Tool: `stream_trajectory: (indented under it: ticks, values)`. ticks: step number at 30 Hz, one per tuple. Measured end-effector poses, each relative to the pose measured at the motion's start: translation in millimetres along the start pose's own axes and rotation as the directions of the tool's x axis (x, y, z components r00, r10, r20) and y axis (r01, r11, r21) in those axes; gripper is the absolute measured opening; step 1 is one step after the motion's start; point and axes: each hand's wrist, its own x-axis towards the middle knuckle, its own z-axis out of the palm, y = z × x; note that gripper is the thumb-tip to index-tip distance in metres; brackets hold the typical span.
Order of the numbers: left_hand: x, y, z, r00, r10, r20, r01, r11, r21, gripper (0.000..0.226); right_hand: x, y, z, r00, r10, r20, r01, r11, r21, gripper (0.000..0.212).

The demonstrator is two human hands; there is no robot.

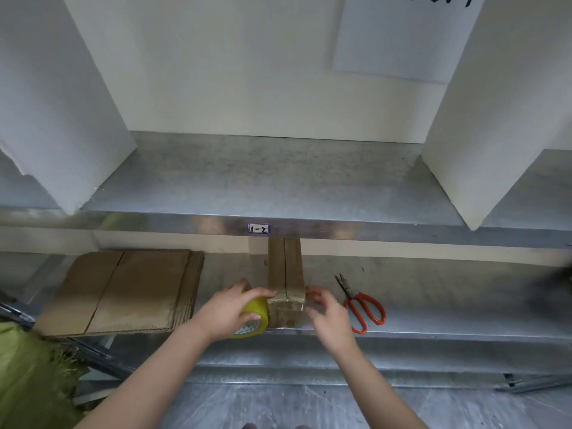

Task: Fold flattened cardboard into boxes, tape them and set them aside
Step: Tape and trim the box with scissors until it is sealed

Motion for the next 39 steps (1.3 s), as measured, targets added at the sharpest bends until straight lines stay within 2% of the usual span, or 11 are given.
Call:
stream_trajectory:
  ticks: [3, 5, 7, 10, 12, 15, 18, 22, 26, 33, 39]
  values:
    - [1.4, -0.8, 0.7, 1.000, 0.004, -0.027, -0.003, 1.000, 0.018, 0.054, 10.7, -11.8, -10.0, 0.992, -0.057, 0.113, 0.058, 0.998, -0.005, 0.059]
    - [1.3, -1.2, 3.6, 1.000, -0.003, -0.031, 0.003, 1.000, -0.004, 0.055, 13.9, -17.0, -2.7, 0.977, -0.051, 0.208, 0.068, 0.995, -0.078, 0.062]
    - [-1.0, -7.3, 7.5, 0.999, -0.024, -0.039, 0.021, 0.997, -0.076, 0.059, 14.4, -13.9, 7.4, 0.977, -0.034, 0.209, 0.048, 0.997, -0.063, 0.060]
    - [-4.9, -17.2, 3.1, 0.983, -0.137, -0.126, 0.087, 0.937, -0.339, 0.076, 17.7, -8.3, 12.4, 0.986, -0.009, 0.164, -0.003, 0.998, 0.068, 0.059]
    - [-3.0, -21.4, -2.0, 0.970, -0.188, -0.153, 0.116, 0.914, -0.389, 0.078, 20.7, -7.0, 13.8, 0.988, 0.007, 0.152, -0.023, 0.994, 0.110, 0.060]
    - [-0.4, -25.1, -5.9, 0.977, -0.164, -0.135, 0.122, 0.954, -0.274, 0.070, 22.0, -8.0, 18.9, 0.990, 0.010, 0.141, -0.026, 0.993, 0.115, 0.060]
    - [2.5, -25.7, -1.6, 0.981, -0.121, -0.149, 0.127, 0.991, 0.031, 0.064, 25.1, -3.8, 21.0, 0.988, 0.013, 0.152, -0.031, 0.993, 0.116, 0.057]
    - [5.7, -26.0, 4.1, 0.984, -0.097, -0.152, 0.128, 0.968, 0.215, 0.059, 25.3, -3.7, 15.7, 0.984, -0.028, 0.178, 0.018, 0.998, 0.060, 0.058]
    - [2.9, -29.4, 8.0, 0.982, -0.030, -0.185, 0.107, 0.901, 0.421, 0.066, 25.2, -2.3, 14.0, 0.981, -0.051, 0.188, 0.071, 0.992, -0.105, 0.056]
    - [-0.9, -22.1, 9.0, 0.976, -0.181, -0.118, 0.183, 0.983, 0.008, 0.069, 28.6, 0.0, 13.4, 0.975, -0.177, 0.134, 0.205, 0.948, -0.243, 0.058]
    - [-4.5, -16.6, 14.8, 0.980, -0.175, -0.095, 0.182, 0.981, 0.061, 0.067, 12.9, 35.2, -17.2, 0.970, -0.238, 0.050, 0.238, 0.890, -0.389, 0.065]
